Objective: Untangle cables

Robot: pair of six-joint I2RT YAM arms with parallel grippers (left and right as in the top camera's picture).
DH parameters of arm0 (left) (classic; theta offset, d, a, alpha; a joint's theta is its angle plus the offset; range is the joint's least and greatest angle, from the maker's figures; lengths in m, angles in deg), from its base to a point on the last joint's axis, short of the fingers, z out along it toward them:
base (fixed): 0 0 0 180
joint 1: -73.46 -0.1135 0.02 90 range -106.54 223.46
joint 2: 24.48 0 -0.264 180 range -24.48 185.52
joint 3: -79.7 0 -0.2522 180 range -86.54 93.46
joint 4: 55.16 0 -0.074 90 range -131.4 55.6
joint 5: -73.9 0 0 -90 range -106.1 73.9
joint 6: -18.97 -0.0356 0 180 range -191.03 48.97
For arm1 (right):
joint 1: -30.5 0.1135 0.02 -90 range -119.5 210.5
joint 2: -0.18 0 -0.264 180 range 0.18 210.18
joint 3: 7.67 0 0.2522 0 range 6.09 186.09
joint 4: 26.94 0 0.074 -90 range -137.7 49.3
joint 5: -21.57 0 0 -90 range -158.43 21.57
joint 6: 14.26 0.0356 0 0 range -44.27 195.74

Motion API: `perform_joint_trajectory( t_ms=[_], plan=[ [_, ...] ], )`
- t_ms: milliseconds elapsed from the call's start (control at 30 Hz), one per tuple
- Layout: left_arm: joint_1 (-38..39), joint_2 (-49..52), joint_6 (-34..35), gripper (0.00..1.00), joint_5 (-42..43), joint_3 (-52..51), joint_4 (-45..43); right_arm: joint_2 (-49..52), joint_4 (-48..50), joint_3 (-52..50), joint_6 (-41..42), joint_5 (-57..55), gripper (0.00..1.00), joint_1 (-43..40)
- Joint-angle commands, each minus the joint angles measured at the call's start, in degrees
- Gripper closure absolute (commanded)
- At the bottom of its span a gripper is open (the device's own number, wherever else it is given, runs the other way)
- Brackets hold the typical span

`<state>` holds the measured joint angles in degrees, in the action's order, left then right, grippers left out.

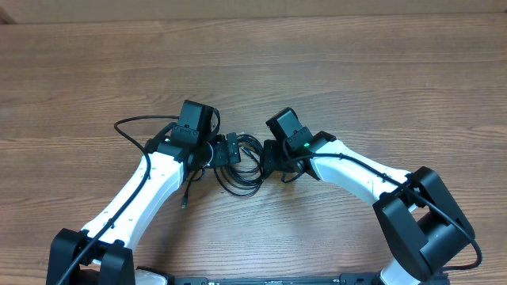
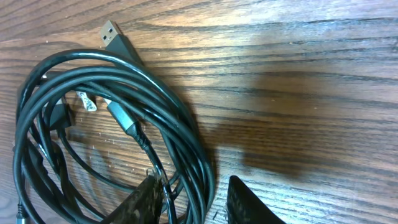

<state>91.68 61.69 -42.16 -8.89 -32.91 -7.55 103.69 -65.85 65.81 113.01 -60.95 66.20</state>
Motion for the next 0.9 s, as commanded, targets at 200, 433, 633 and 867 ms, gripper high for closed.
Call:
perform_joint_trajectory(
  t_ms=[200,433,633,867],
  plan=[
    [-0.2,0.44,0.94,0.01,-0.57,0.83,-0.04,-0.13,0.39,0.17,0.83,0.28,0.67,0.81],
    [-0.2,0.44,0.94,0.01,-0.57,0.83,-0.04,0.15,-0.79,0.07,0.85,-0.94,0.66,3.45],
    [-0.2,0.44,0.96,0.0,-0.57,0.83,-0.07,0.28,-1.62,-0.15,0.87,-3.58,0.65,4.48],
    [-0.2,0.44,0.94,0.01,-0.57,0.83,-0.04,0.52,-1.29,-0.15,1.14,-3.82,0.64,4.48]
  ],
)
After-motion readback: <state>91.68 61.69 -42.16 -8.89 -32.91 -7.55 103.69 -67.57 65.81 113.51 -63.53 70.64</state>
